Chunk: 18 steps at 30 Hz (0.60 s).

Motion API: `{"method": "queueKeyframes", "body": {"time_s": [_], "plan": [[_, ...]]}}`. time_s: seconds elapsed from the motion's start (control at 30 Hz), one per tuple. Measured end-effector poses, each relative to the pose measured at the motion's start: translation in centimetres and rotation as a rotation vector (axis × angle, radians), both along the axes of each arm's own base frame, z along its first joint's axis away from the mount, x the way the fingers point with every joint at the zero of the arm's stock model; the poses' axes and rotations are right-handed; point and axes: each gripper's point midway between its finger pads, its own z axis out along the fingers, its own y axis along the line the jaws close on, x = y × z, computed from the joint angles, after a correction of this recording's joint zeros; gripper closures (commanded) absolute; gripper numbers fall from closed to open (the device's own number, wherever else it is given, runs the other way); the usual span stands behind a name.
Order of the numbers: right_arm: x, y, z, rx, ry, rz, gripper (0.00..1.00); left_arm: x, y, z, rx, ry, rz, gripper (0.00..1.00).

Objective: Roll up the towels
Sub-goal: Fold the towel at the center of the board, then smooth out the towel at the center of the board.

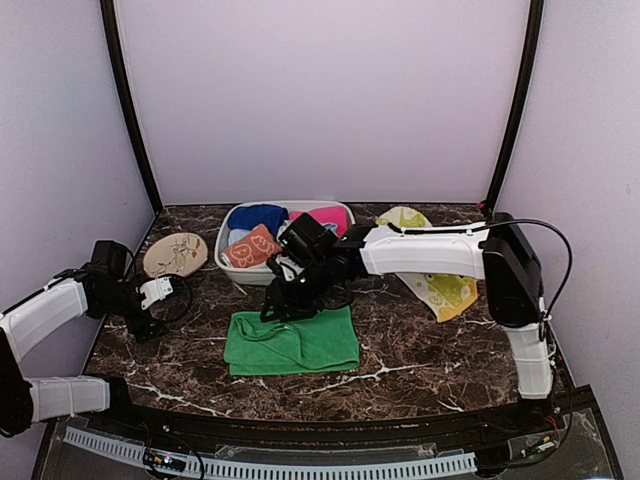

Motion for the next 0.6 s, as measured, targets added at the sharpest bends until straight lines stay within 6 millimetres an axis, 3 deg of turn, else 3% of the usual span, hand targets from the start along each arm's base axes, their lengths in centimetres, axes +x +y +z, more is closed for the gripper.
{"method": "queueKeyframes", "body": {"time_s": [0.17,0.3,0.47,0.6], "plan": [[1.1,-5.9,-1.5,-0.087,-0.033,-0.072,0.59,0.1,-1.7,1.7,-0.092,0.002,-0.037,0.05],[1.0,-7.7,-3.8,-0.142,-0.030,-0.087,0.63,0.9,-4.2,3.8,-0.160,-0.024,-0.091,0.07],[-0.5,-6.6,-4.3,-0.141,-0.041,-0.040,0.66,0.1,-7.8,3.2,-0.209,0.044,-0.182,0.08],[-2.6,-3.4,-3.2,-0.094,-0.069,0.046,0.66,-0.1,-8.9,2.2,-0.236,0.113,-0.189,0.09]]}}
